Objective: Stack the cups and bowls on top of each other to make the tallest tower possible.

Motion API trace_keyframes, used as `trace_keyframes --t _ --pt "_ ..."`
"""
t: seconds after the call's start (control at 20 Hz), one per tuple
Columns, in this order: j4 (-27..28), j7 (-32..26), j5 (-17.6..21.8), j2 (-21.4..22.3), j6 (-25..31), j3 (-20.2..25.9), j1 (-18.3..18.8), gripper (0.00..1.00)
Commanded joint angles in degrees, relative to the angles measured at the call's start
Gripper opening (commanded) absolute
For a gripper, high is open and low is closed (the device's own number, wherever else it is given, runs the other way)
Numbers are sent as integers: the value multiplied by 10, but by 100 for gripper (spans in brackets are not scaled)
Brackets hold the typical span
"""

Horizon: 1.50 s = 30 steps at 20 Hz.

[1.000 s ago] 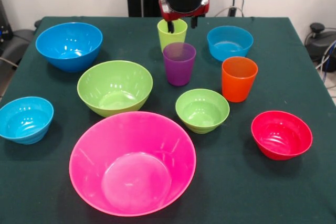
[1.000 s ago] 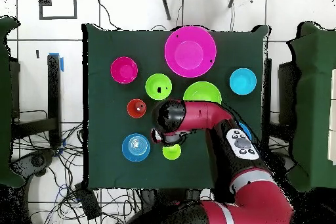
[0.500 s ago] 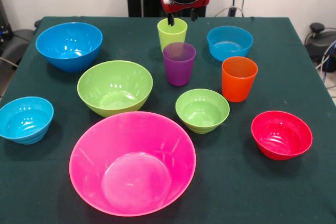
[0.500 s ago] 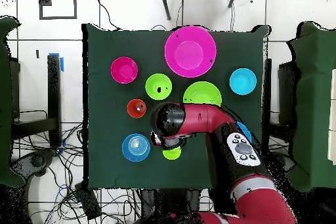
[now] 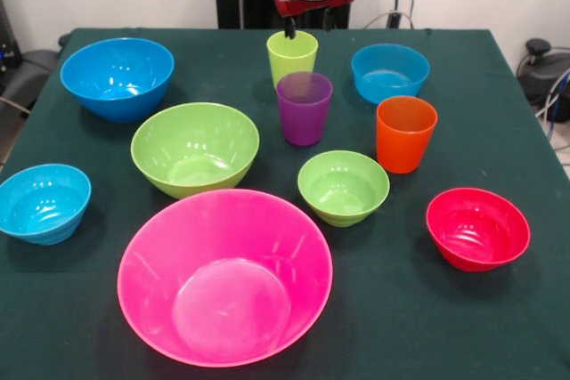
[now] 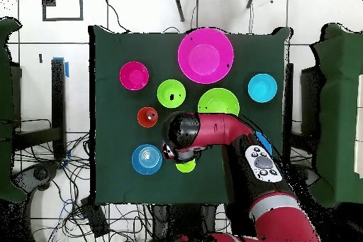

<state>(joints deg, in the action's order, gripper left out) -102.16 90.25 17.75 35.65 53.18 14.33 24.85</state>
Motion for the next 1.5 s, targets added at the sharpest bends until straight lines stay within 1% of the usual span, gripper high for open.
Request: trace_keyframes --t 0.05,0.2,1.25,1.5 --pt "-37 -2 31 -14 -63 21 9 100" --pt "-37 2 34 -25 -71 19 9 100" --pt "-38 1 43 -54 -122 13 12 100" --pt "-35 -1 46 -69 -139 12 17 100"
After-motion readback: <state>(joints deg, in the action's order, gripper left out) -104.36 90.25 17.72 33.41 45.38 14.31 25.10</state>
